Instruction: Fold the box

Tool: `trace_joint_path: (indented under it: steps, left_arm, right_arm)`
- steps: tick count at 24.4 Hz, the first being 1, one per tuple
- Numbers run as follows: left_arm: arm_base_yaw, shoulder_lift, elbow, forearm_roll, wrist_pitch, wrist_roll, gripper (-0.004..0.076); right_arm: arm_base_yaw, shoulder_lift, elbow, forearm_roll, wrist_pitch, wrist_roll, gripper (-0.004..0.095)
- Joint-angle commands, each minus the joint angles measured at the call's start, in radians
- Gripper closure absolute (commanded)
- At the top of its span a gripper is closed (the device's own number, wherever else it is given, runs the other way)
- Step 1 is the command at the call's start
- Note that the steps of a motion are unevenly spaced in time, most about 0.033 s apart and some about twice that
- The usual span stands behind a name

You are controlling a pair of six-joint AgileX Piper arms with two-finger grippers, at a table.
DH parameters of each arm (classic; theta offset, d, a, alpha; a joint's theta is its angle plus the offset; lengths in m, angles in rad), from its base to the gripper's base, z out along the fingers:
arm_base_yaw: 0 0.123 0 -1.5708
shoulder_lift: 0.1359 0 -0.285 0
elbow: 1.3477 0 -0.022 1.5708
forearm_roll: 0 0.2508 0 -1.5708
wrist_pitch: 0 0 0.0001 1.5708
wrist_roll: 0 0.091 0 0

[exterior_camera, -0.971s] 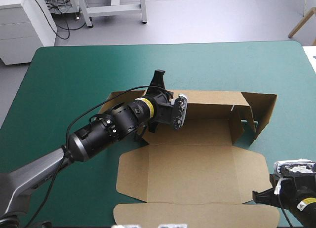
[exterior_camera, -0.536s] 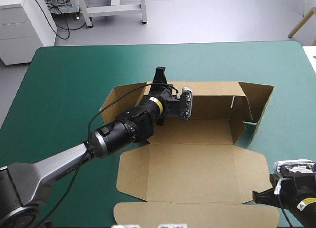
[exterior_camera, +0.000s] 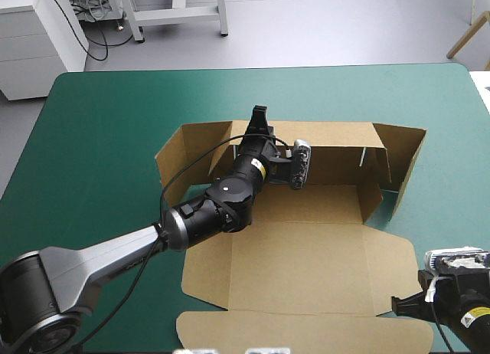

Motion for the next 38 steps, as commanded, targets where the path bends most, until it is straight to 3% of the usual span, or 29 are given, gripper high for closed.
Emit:
trace_joint_path:
  steps: [1, 6, 8, 10, 13, 15, 22, 29, 38]
  left_arm:
    - [-0.017, -0.033, -0.027, 0.107, 0.002, -0.099, 0.0734]
    - [-0.017, -0.026, -0.018, 0.112, 0.011, -0.119, 0.0734]
    - [-0.017, -0.026, 0.014, 0.119, 0.013, -0.119, 0.0734]
    - [-0.017, -0.026, 0.056, 0.126, 0.013, -0.119, 0.0734]
    - [-0.025, -0.026, 0.088, 0.138, 0.011, -0.119, 0.0734]
    - [-0.037, -0.026, 0.092, 0.174, 0.011, -0.127, 0.0734]
    - [-0.039, -0.026, 0.092, 0.197, 0.013, -0.177, 0.0734]
    - [-0.039, -0.026, 0.092, 0.197, 0.013, -0.230, 0.0734]
    - [-0.039, -0.026, 0.092, 0.197, 0.013, -0.250, 0.0734]
  right_arm:
    - [0.003, 0.009, -0.025, 0.007, -0.058, -0.007, 0.0926]
    - [0.003, 0.009, -0.025, 0.007, -0.058, -0.007, 0.0919]
    - [0.003, 0.009, -0.025, -0.009, -0.058, 0.015, 0.0843]
    - [0.003, 0.011, -0.025, -0.027, -0.059, 0.045, 0.0660]
    - [0.003, 0.011, -0.025, -0.042, -0.060, 0.062, 0.0254]
    - [0.003, 0.011, -0.025, -0.042, -0.060, 0.062, 0.0086]
    - [0.003, 0.011, -0.025, -0.018, -0.064, 0.078, 0.0094]
    - [0.003, 0.022, -0.051, -0.003, -0.079, 0.083, 0.0187]
    - [0.003, 0.322, -0.396, -0.077, -0.099, 0.083, 0.0216]
